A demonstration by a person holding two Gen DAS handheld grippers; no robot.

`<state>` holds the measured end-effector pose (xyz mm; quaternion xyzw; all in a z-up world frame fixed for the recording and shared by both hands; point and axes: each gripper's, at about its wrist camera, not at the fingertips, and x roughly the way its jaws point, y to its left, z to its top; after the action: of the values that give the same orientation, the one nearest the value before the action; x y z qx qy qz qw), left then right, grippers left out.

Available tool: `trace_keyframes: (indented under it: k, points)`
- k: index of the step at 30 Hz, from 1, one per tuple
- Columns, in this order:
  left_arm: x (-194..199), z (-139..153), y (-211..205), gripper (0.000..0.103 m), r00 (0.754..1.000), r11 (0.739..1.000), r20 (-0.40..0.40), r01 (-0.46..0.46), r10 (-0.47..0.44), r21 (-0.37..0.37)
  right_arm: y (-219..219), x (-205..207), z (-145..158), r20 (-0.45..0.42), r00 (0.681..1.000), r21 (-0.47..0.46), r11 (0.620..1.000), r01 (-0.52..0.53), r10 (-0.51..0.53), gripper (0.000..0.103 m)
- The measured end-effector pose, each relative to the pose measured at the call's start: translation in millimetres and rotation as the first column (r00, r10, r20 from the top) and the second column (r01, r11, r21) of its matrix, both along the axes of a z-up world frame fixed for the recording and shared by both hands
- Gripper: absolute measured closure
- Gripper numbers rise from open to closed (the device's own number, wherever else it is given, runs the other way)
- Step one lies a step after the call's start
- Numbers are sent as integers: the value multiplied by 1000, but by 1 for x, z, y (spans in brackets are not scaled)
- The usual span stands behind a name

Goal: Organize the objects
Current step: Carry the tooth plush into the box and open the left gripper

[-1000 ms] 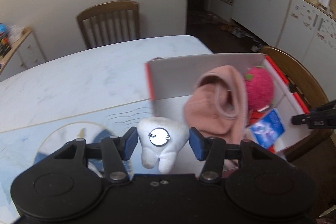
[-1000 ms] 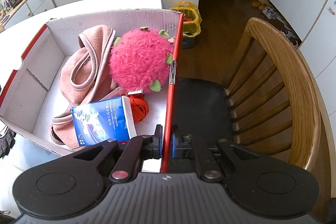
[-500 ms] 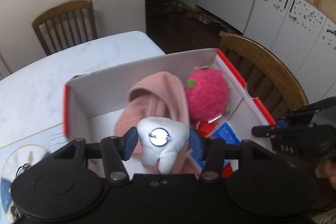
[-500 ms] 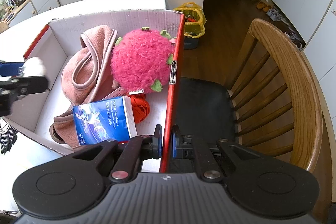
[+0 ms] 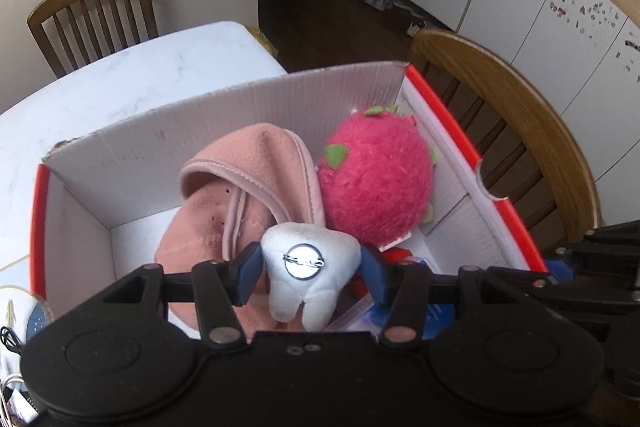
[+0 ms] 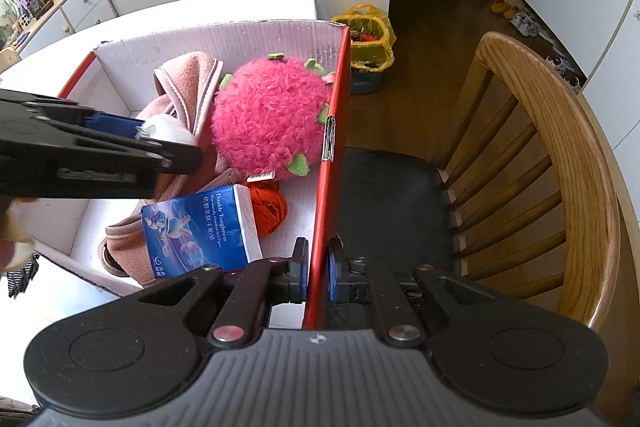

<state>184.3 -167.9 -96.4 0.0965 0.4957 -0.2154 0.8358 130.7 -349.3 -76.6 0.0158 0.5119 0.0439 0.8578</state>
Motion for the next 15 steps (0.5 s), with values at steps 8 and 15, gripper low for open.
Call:
trace_keyframes:
  k: [8, 15]
  points:
    - [8, -16, 1, 51, 999, 1000, -47, -7, 7, -1, -1, -1, 1, -4, 1000, 6, 1000, -1, 1, 93]
    - [9, -17, 8, 47, 998, 1000, -64, -21, 20, -13, -1, 1, 2, -7, 1000, 11, 1000, 3, -3, 93]
